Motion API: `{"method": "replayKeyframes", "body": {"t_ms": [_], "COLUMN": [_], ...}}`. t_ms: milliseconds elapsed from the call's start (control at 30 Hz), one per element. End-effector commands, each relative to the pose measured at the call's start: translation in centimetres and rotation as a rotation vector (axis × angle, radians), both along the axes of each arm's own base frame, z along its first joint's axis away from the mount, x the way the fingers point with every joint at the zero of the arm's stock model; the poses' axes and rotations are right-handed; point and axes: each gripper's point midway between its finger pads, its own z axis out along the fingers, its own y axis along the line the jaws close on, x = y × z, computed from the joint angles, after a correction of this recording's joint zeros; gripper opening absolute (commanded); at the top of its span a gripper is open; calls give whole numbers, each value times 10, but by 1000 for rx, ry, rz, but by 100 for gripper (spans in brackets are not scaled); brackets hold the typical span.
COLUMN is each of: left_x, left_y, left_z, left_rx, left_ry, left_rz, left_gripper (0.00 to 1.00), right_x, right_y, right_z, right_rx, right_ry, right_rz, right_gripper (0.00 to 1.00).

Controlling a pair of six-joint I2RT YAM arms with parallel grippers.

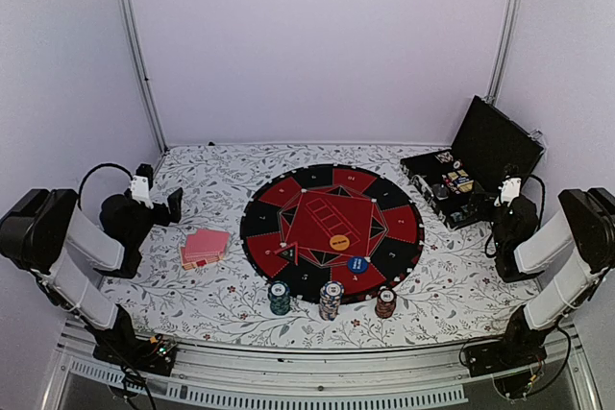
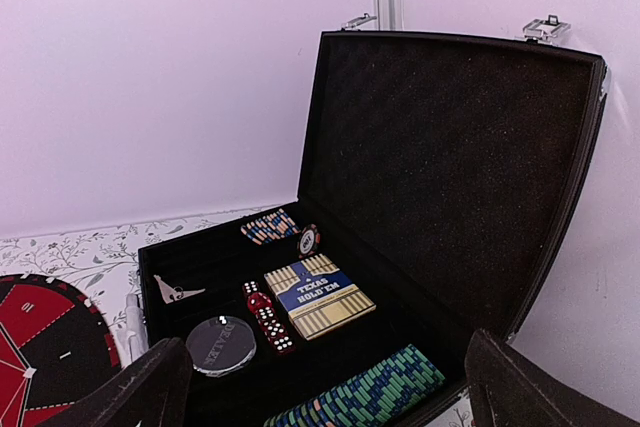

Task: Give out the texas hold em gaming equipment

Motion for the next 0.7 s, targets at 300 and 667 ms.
{"method": "replayKeyframes", "body": {"t_ms": [300,667], "left_x": [3,20], "left_y": [3,0], "left_z": [8,19], "left_rx": [-4,-23], "left_ry": [-31,57], "left_rz": [6,-97], "left_gripper": [100,100], "right_x": [1,-12], "right_y": [-1,0], "right_z": [4,40], "right_rx": [5,40], "right_ry": [-13,8], "right_rz": [0,-21], "right_gripper": [99,99]}}
